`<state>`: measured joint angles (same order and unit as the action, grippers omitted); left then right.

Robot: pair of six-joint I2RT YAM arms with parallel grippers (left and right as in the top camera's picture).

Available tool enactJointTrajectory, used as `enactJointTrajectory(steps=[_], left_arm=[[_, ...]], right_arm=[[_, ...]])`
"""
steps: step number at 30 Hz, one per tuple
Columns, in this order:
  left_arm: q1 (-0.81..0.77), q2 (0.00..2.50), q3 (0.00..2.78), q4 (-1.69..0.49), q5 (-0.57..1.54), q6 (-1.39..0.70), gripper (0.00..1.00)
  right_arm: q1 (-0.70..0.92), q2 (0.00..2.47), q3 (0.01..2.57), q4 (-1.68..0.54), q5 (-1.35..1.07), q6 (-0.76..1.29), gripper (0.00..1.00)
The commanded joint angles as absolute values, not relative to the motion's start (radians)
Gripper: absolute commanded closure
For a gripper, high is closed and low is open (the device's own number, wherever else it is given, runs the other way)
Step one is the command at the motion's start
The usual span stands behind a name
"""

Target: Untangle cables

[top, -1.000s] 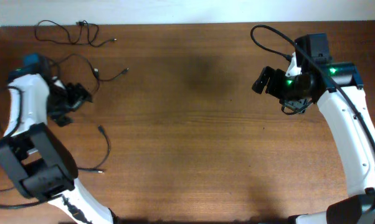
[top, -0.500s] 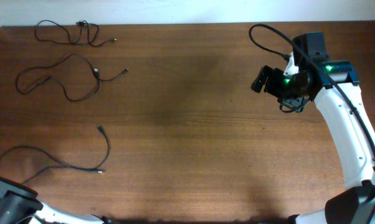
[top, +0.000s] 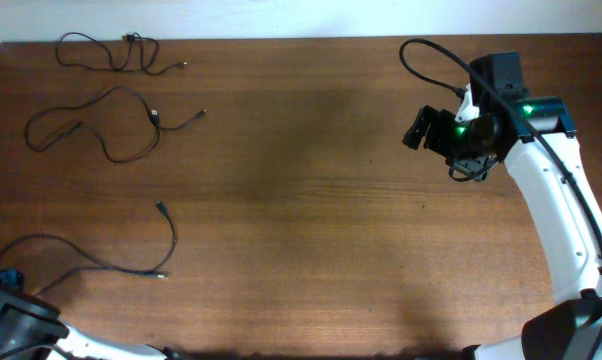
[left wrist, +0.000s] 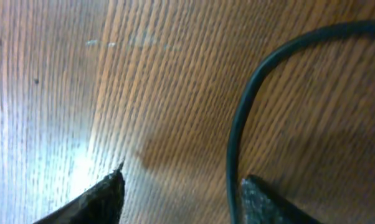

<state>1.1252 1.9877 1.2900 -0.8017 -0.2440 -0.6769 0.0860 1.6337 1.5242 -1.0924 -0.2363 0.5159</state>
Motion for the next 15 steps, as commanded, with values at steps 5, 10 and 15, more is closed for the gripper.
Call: enactJointTrajectory(steps=[5,10,15], left_arm=[[1.124,1.973,1.260,-0.757,-0.240,-0.684,0.64],[1.127,1.984,1.240,-0.735,-0.240,-0.684,0.67],[1.127,1.986,1.215,-0.696,-0.238,-0.680,0.71]], right_arm=[[0.086,1.637,1.539,-1.093,-0.236,0.509,0.02],[0.086,1.637,1.539,-1.096,-0.258,0.509,0.02],[0.086,1.637,1.539,-1.097,-0.258,0.509,0.01]])
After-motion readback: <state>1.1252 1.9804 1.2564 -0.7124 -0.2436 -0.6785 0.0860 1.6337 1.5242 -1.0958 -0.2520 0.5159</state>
